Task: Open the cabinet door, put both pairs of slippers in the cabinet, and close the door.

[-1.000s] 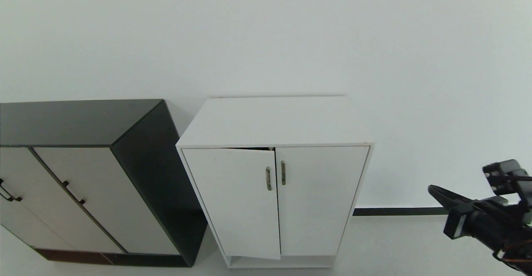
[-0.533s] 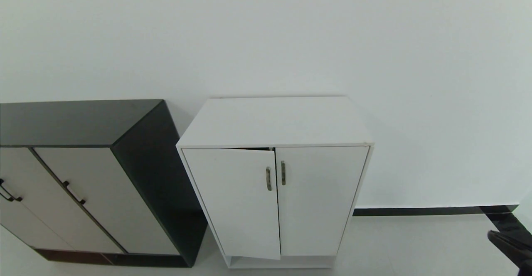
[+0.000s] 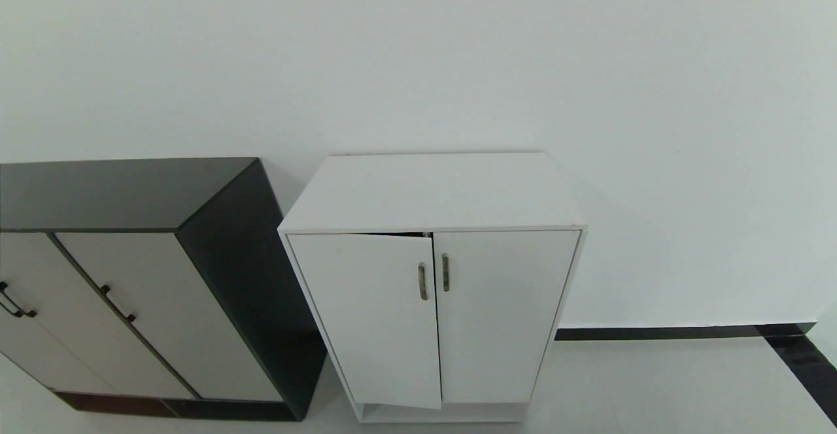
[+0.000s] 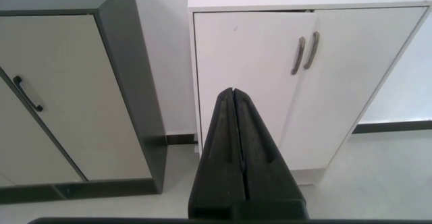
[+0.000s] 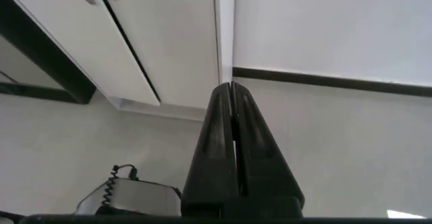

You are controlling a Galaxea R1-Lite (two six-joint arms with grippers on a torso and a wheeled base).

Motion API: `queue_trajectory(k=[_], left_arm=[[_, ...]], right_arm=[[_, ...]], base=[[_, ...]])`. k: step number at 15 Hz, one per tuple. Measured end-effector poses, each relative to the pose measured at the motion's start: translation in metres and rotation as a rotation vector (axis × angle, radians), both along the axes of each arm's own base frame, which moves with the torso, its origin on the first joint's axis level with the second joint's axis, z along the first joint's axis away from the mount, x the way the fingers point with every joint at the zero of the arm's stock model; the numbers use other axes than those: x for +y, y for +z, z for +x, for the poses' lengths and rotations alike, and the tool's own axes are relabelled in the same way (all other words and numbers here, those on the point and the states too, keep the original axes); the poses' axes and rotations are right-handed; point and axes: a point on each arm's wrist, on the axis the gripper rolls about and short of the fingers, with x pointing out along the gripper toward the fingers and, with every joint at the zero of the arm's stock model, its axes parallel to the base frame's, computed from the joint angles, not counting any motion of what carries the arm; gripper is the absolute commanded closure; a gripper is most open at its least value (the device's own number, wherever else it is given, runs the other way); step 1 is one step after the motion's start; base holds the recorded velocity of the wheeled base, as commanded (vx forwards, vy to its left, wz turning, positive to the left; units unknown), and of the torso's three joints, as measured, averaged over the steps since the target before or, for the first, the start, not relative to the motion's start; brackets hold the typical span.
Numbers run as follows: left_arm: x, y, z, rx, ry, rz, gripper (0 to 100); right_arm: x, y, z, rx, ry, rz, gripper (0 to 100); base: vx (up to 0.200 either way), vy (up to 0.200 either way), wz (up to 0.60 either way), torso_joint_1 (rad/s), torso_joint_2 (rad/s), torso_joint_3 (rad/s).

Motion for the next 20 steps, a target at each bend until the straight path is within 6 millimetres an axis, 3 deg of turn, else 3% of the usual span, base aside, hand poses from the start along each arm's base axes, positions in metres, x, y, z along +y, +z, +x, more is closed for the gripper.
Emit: queue_trajectory(k=[7,13,20], left_arm=[[0.000,0.000,0.000,0.000,0.000,0.000,100],[0.000,0.000,0.000,0.000,0.000,0.000,100],[0.000,0.000,0.000,0.000,0.000,0.000,100]], right_arm=[[-0.004,-0.016,-0.018,-0.118,0.107,0.023,100],[-0.002,-0.018,-0.024,-0.190,-0.111,0.016,100],[-0.002,-0.020,-0.032,-0.293,-0.191,0.010,100]], base=[[0.000,0.000,0.00,0.000,0.00,0.000],[0.000,0.000,0.00,0.000,0.00,0.000],[0.000,0.000,0.00,0.000,0.00,0.000]])
